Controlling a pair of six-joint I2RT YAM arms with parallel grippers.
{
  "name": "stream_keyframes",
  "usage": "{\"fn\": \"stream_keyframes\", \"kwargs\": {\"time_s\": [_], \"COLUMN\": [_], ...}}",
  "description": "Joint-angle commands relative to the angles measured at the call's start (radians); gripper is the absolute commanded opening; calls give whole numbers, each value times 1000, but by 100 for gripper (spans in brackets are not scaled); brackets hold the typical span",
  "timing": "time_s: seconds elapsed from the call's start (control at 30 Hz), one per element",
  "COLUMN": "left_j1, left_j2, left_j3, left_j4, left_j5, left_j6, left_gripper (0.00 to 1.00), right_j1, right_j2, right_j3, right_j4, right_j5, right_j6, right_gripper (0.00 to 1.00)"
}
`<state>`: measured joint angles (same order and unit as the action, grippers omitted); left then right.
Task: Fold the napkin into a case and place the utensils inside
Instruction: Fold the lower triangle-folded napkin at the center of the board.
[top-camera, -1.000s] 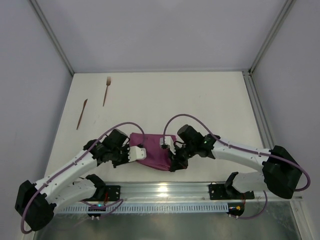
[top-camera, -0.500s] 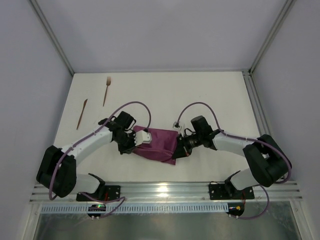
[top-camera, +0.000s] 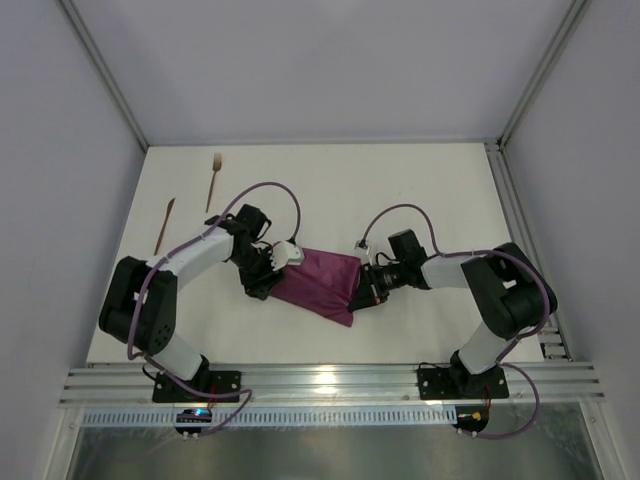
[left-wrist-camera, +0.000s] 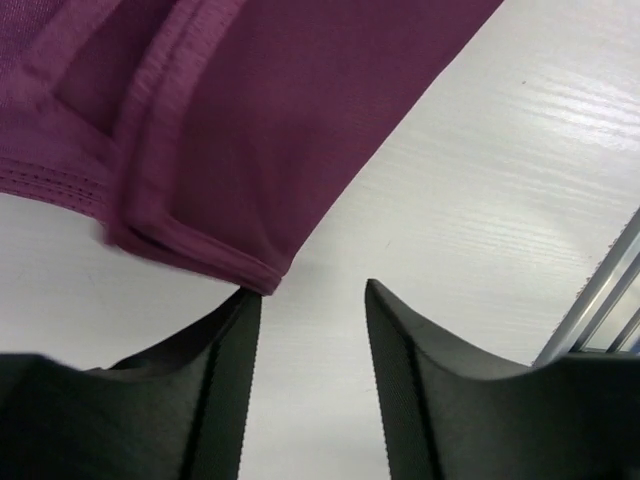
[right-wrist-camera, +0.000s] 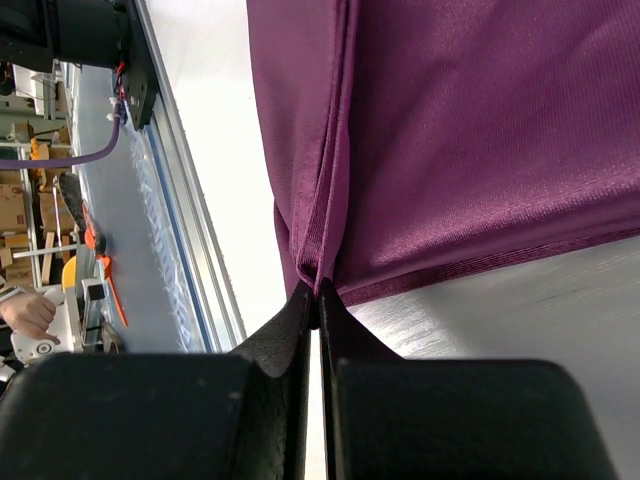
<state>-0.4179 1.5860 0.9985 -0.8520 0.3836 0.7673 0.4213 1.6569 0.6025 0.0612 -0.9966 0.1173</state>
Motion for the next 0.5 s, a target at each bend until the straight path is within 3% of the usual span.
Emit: {"fn": "stream_keyframes", "kwargs": {"time_s": [0.0, 0.17, 0.47], "left_j1": [13, 18, 68], "left_j2": [-20, -60, -40], "left_j3": [35, 11, 15], "left_j4": [-15, 5, 186], "left_j5": [113, 156, 75], "left_j6": [33, 89, -120], "left_gripper": [50, 58, 56], "right_j1": [1, 1, 1], "right_j2": [-2, 10, 58], "right_j3": [40, 51, 117], "right_j4": [3, -8, -107], "right_j5": [-8, -4, 19], "right_j6": [-5, -10, -28], "right_gripper": [4, 4, 4]}}
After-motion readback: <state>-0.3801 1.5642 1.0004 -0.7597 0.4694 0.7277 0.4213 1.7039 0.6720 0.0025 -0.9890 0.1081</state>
